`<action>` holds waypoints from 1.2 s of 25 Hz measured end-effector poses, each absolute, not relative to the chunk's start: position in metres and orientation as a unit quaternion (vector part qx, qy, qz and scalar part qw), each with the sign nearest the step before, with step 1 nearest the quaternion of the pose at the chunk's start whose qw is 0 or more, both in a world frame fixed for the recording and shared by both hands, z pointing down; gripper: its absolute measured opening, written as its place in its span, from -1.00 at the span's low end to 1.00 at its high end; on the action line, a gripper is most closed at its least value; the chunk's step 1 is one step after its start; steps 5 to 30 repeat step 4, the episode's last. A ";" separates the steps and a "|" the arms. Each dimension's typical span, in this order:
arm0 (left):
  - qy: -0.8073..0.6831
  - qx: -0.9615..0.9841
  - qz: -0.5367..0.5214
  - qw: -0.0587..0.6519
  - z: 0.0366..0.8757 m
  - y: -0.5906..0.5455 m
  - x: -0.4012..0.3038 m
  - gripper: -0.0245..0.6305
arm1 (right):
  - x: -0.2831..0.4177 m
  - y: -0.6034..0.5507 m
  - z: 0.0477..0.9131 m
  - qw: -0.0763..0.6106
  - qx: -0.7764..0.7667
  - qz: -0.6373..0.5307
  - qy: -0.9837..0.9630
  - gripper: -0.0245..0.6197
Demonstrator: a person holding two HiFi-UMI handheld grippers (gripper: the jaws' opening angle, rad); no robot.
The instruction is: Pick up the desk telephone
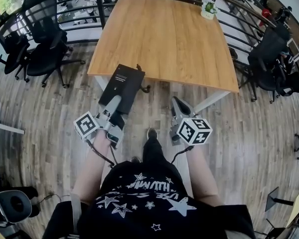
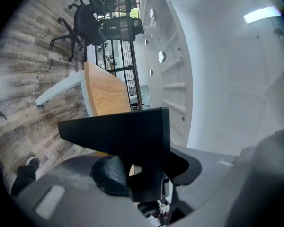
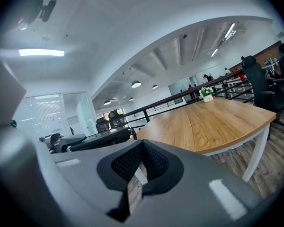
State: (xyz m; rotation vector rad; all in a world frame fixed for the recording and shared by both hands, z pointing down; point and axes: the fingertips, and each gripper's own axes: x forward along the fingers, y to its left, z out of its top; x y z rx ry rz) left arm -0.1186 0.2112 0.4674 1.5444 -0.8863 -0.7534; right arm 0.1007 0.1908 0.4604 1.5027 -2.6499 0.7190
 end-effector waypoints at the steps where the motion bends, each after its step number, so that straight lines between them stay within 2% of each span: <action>1: -0.379 0.659 -0.319 0.566 0.469 0.215 -0.119 -0.34 | 0.100 0.195 0.461 0.006 0.480 0.229 -0.847 -0.92; 30: -0.382 0.663 -0.312 0.562 0.473 0.230 -0.122 -0.34 | 0.098 0.208 0.465 0.006 0.479 0.228 -0.848 -0.92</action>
